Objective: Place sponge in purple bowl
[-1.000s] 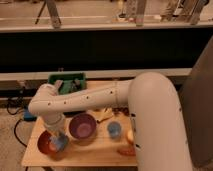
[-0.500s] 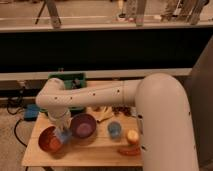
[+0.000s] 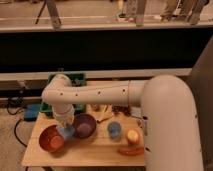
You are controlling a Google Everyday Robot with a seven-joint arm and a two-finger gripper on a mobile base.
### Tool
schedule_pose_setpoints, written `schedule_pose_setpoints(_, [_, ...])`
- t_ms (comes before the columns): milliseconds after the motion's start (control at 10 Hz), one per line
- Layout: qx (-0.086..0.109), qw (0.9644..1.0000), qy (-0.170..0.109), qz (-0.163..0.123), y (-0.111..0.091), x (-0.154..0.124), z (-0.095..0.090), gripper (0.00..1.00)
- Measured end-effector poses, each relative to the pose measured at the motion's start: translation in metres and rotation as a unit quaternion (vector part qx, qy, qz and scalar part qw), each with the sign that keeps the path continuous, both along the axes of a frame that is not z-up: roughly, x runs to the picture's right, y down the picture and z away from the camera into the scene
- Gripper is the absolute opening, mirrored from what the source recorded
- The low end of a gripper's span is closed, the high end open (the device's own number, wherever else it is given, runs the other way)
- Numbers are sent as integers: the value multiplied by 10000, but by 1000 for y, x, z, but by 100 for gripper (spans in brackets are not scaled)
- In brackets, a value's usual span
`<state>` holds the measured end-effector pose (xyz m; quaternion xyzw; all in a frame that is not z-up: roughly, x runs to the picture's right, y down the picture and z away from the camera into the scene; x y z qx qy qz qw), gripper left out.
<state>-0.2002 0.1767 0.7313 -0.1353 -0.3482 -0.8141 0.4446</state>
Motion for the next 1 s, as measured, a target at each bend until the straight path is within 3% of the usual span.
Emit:
schedule_pose_setpoints(300, [26, 9998, 106, 173, -11, 26, 8, 1])
schedule_pose_setpoints(600, [18, 9996, 93, 257, -13, 26, 9, 1])
schedule_pose_setpoints(1000, [27, 9995, 112, 299, -19, 36, 12, 8])
